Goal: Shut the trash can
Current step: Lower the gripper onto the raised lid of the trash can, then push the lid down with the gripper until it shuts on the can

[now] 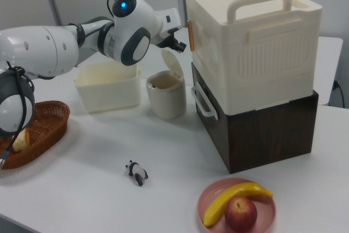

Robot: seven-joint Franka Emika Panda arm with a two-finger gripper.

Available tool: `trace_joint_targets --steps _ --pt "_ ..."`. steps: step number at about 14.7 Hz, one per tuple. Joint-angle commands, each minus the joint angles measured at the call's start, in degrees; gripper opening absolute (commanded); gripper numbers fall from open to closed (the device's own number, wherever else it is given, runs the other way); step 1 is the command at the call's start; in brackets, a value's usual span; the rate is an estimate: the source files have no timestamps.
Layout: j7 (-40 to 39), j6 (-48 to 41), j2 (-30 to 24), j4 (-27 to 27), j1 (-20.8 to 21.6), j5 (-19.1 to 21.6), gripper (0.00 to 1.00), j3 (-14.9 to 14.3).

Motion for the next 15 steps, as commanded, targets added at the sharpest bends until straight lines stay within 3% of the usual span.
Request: trace_joint_targets --steps 1,15 --pt "-0.87 1.34 -1.48 -2.38 -0.17 -1.95 0.0 1.52" --pt "-2.1 1.34 -9.48 -16.09 0.88 -3.72 0.0 3.37"
